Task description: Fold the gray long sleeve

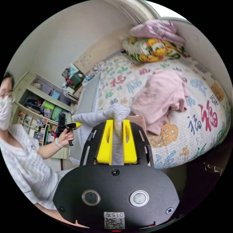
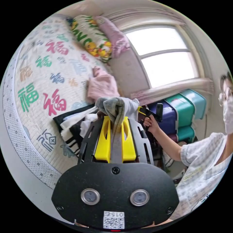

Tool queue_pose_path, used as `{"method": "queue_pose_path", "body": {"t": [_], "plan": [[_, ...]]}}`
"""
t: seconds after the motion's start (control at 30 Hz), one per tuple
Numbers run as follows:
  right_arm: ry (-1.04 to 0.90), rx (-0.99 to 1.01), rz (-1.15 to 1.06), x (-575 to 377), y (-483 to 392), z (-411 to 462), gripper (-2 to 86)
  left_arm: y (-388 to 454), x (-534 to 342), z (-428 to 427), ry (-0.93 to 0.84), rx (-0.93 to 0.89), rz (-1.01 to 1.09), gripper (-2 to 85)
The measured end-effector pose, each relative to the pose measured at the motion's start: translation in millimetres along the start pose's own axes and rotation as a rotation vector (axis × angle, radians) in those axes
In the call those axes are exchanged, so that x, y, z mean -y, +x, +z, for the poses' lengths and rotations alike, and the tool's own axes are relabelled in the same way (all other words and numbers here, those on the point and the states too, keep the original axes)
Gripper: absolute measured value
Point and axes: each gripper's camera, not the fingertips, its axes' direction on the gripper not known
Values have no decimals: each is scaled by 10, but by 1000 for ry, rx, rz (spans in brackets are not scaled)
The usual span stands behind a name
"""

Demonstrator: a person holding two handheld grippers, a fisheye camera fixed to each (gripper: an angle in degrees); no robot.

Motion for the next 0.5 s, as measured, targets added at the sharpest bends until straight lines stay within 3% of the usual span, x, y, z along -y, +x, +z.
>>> {"method": "queue_pose_path", "body": {"t": [0.3,0.43,0.5], "plan": [[-119,-41,-18,601,1088,-164,81,13,1601,392,62,272,78,70],[-106,16,-1,874,1637,-597,88,403,2055,42,303,383,184,33],[-132,108,43,1073,1925,-752,90,671,2256,-82,390,310,259,20]]}}
